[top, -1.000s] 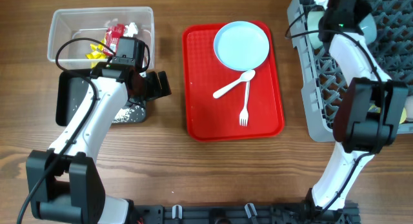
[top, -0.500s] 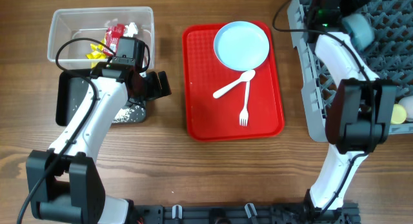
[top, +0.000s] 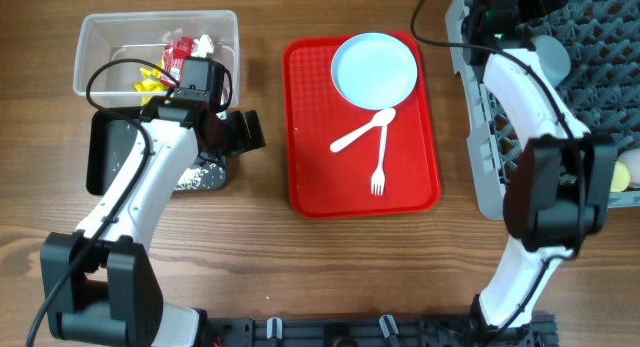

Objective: Sort waste into correct bins and load items into the dishwasher rack
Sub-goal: 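Carry the blue bowl into the grey rack and release it, then reach the right gripper to the light-blue plate edge and grasp it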

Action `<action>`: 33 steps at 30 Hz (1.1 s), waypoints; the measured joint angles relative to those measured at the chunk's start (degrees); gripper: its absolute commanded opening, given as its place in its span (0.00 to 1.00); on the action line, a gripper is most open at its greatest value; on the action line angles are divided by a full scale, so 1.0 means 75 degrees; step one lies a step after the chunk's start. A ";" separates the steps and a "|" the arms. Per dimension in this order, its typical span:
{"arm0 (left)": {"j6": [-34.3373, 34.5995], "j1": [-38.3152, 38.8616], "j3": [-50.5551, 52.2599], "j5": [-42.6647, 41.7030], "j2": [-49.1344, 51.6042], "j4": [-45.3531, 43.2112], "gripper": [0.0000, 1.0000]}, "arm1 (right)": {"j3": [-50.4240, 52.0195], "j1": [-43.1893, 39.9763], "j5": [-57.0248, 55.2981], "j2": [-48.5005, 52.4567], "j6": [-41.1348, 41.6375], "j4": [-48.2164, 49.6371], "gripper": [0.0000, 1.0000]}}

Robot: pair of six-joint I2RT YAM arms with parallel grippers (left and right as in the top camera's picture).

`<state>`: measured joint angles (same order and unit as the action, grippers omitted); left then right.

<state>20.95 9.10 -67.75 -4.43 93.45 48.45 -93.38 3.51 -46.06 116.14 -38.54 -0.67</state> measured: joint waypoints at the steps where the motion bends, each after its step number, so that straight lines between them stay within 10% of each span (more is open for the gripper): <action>1: 0.0000 0.0000 0.0000 -0.0003 0.0000 0.0000 1.00 | 0.0006 0.0122 0.0224 -0.0239 0.0315 -0.0411 1.00; 12: 0.0000 0.0000 0.0003 0.0000 0.0000 0.0000 1.00 | -0.0015 0.1807 0.7606 -0.1279 0.4747 -0.4153 1.00; 21: 0.0000 0.0000 0.0003 0.0000 0.0000 0.0000 1.00 | -0.0009 0.1766 0.7268 0.0181 0.7906 -0.5342 0.37; 33: 0.0000 0.0000 0.0006 0.0000 0.0000 0.0000 1.00 | -0.0009 0.1760 0.5645 0.0950 0.9194 -0.5426 0.40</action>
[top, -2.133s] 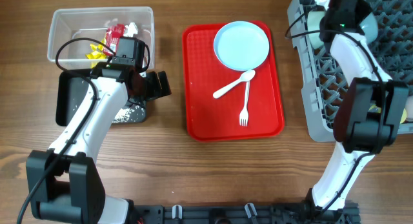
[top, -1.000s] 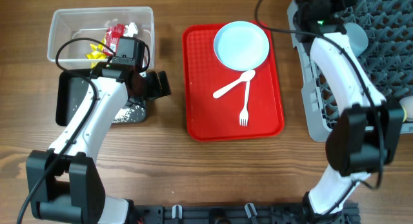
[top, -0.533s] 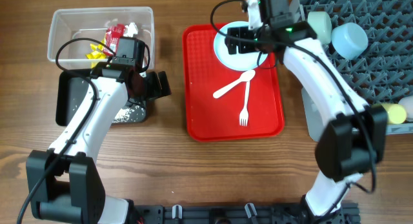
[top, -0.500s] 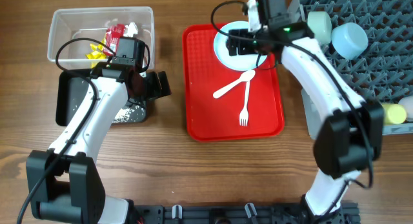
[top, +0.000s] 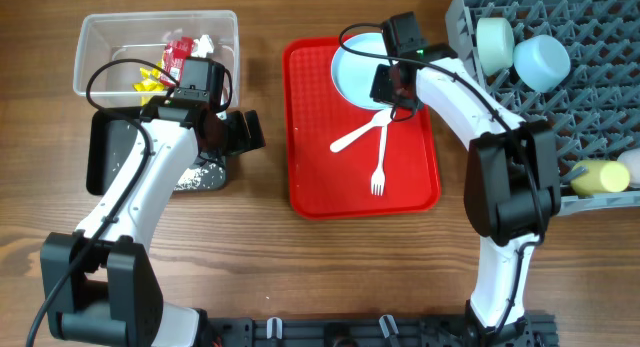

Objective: Sort waste into correct bins and load items into the dishwasher rack
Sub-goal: 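Reach the right gripper to the light-blue plate edge and grasp it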

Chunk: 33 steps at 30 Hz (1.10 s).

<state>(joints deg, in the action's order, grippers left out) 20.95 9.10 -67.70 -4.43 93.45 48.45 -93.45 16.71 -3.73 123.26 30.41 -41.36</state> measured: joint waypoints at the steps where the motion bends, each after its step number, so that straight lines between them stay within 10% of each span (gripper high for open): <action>1: 0.0000 0.0000 -0.0003 0.0000 0.0000 0.0000 1.00 | 0.0000 0.0000 -0.0067 0.0047 0.0026 0.0009 0.40; 33: 0.0000 0.0000 -0.0003 0.0000 0.0000 0.0003 1.00 | 0.1122 -0.0685 0.0326 -0.0801 0.0408 -0.0111 0.35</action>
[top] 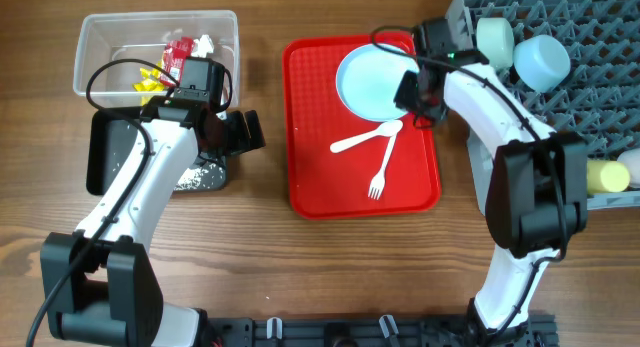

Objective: Sort waste into correct bins and load items into the dishwasher rack
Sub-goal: 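Reach the right gripper to the light-blue plate edge and grasp it, then carry the light-blue plate into the grey rack and release it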

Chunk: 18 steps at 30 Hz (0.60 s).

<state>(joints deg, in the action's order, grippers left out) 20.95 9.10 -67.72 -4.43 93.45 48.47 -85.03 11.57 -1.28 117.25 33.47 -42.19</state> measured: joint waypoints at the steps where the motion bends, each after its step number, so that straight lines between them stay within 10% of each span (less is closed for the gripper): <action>1: 0.0000 0.0000 0.0000 0.0000 0.0000 -0.0003 1.00 | 0.0149 0.0000 0.0000 0.0000 0.0015 0.0122 0.33; 6: 0.0000 0.0000 0.0000 0.0000 0.0000 -0.0003 1.00 | 0.0638 0.0000 0.0032 0.0000 0.0093 0.0898 0.04; 18: 0.0000 0.0000 0.0000 0.0000 0.0000 -0.0003 1.00 | 0.0670 -0.0020 0.0108 0.0000 -0.0775 0.1708 0.04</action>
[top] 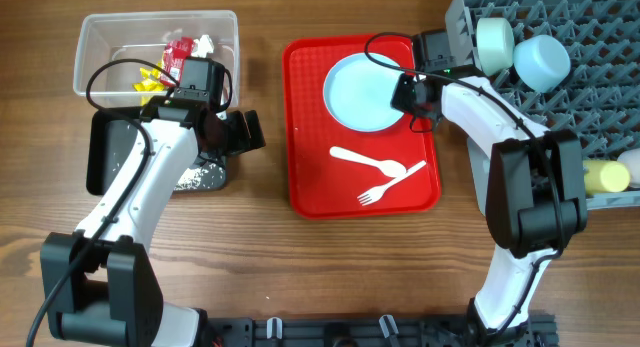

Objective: Sort waste into correct bins and load items into the dishwasher rack
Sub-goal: 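Carry the light-blue plate into the grey rack and release it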

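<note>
A light blue plate (360,91) lies at the back of the red tray (310,187). My right gripper (407,93) sits at the plate's right rim, apparently shut on it; the wrist hides the fingertips. A white spoon (362,159) and a white fork (390,185) lie crossed near the tray's front right. The grey dishwasher rack (580,107) stands on the right. My left gripper (240,133) hovers open at the right edge of the black bin (110,157), holding nothing.
A clear bin (155,49) at the back left holds red, yellow and white scraps. The black bin has white crumbs in it. In the rack sit a pale green cup (493,37), a blue cup (541,62) and a yellow item (600,174).
The plate has shifted a little left and toward the front with my right gripper at its rim. Spoon and fork have turned and lie lower on the tray, crossed. The left arm is unchanged.
My right arm was over the rack while plate, spoon and fork lay on the tray. It then stood at the plate's front right edge, then at its right rim. By now the plate has shifted and the cutlery has been displaced. The left arm never moved.
</note>
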Action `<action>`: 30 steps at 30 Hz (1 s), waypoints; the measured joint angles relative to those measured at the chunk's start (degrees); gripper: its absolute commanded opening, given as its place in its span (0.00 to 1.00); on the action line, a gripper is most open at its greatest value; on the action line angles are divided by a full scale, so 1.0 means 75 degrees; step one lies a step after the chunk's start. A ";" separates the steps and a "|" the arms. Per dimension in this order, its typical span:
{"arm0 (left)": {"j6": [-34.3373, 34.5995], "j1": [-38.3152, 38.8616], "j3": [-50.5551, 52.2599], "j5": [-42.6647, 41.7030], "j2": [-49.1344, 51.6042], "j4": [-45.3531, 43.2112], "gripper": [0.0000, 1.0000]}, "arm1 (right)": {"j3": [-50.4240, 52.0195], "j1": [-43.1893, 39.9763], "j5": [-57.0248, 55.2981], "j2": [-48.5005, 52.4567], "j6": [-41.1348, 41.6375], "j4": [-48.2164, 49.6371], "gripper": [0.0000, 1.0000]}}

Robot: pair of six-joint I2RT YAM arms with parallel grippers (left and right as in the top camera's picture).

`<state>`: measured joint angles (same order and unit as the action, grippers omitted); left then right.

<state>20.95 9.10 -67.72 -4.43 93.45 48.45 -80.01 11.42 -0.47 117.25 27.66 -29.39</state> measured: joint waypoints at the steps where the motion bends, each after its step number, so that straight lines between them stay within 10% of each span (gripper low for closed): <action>1: 0.0000 0.0000 0.0000 0.0000 0.0000 0.0000 1.00 | -0.0012 -0.0023 0.0000 0.0000 -0.0114 -0.0032 0.04; 15: 0.0000 0.0000 0.0000 0.0000 0.0000 0.0000 1.00 | -0.0930 -0.1591 -0.3550 -0.4590 -0.3824 0.0420 0.04; 30: 0.0000 0.0000 0.0000 -0.0003 0.0000 0.0003 1.00 | -0.0871 -0.2836 -0.5266 -0.4287 -0.9200 0.2404 0.04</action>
<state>20.95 9.10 -67.72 -4.45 93.45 48.47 -86.54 -9.85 -39.97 85.10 -41.34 -11.35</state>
